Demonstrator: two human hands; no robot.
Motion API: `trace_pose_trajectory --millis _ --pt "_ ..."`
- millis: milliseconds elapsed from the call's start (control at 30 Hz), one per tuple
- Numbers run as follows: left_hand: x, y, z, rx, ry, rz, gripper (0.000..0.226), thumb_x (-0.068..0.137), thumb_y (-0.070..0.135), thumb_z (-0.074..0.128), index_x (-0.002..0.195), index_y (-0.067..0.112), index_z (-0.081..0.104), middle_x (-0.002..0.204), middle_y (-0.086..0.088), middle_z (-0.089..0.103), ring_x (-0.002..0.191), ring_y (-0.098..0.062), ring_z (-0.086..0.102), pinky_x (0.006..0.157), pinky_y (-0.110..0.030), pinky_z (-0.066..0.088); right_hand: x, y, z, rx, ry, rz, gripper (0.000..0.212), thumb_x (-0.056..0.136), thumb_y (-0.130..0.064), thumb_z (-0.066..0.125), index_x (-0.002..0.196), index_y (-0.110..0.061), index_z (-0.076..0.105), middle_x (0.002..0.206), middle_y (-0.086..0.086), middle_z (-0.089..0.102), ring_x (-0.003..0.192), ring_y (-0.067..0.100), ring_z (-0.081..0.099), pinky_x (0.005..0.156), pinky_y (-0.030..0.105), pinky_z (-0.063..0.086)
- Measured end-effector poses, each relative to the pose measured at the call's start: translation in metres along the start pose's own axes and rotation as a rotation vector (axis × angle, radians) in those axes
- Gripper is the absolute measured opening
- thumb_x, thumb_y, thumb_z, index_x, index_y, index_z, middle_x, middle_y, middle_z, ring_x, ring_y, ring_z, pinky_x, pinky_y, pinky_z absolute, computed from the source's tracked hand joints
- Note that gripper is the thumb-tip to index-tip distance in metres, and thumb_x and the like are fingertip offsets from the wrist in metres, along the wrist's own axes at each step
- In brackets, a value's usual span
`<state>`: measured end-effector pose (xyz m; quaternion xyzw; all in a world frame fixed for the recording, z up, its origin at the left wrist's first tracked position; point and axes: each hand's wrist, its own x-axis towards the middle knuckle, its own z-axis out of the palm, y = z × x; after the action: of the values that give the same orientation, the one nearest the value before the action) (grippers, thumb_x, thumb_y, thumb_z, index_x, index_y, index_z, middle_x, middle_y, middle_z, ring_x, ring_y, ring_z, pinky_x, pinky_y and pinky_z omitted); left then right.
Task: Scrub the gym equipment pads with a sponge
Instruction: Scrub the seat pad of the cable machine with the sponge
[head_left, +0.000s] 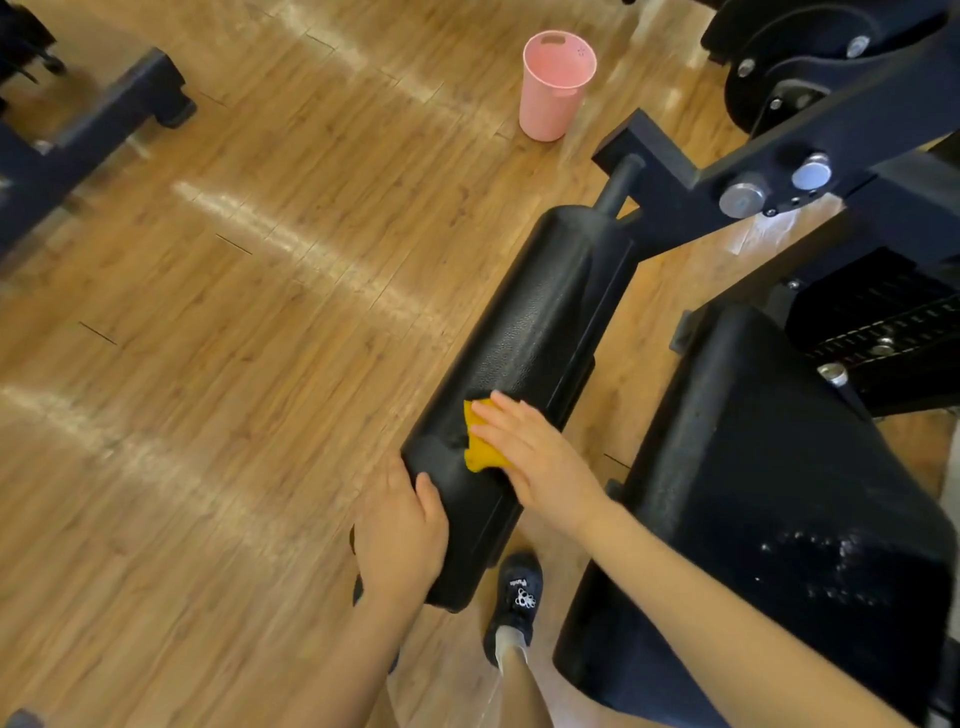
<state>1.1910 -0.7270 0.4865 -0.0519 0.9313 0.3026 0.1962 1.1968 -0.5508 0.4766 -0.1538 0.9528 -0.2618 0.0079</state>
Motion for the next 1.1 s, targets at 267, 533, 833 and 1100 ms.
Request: trace_pose_trajectory --millis 267,533,833,1100 --pt "0.0 -0.002 0.008 0.087 -0.015 -0.029 0.068 0.09 0.051 0.016 0.141 0.012 0.035 0.135 -0.01 0.05 0.12 -0.026 0.049 0.102 -0.041 0.039 0.086 0.126 -0.068 0.268 0.412 0.549 0.036 0.095 -0.009 0.045 0.131 -0.006 0.05 0.146 0.006 0.037 0.139 0.023 0.026 0.108 0.01 0.013" --pt "-0.005 -0.001 0.005 0.252 -0.083 0.204 0.079 0.083 0.063 0.013 0.152 0.024 0.014 0.157 0.0 0.022 0.141 -0.02 0.028 0.11 -0.043 0.034 0.089 0.096 -0.049 0.29 0.542 0.689 0.04 0.098 -0.013 0.043 0.138 -0.011 0.042 0.15 0.002 0.032 0.143 0.015 0.016 0.115 0.025 0.016" --pt "-0.004 -0.002 0.009 0.205 -0.047 0.188 0.079 0.081 0.062 0.021 0.151 0.024 0.023 0.155 0.0 0.029 0.138 -0.019 0.034 0.105 -0.042 0.04 -0.046 -0.031 0.044 0.325 0.211 0.275 0.045 0.093 -0.015 0.041 0.137 -0.021 0.035 0.148 -0.004 0.031 0.142 0.016 0.014 0.109 0.049 0.03" --pt "-0.005 -0.001 0.01 0.282 -0.02 0.221 0.073 0.088 0.055 0.025 0.152 0.022 0.016 0.157 0.0 0.022 0.141 -0.018 0.028 0.111 -0.039 0.032 0.035 0.068 -0.039 0.412 0.338 0.533 0.048 0.093 0.0 0.046 0.14 -0.01 0.037 0.152 0.004 0.028 0.143 0.015 0.012 0.116 0.035 0.019"
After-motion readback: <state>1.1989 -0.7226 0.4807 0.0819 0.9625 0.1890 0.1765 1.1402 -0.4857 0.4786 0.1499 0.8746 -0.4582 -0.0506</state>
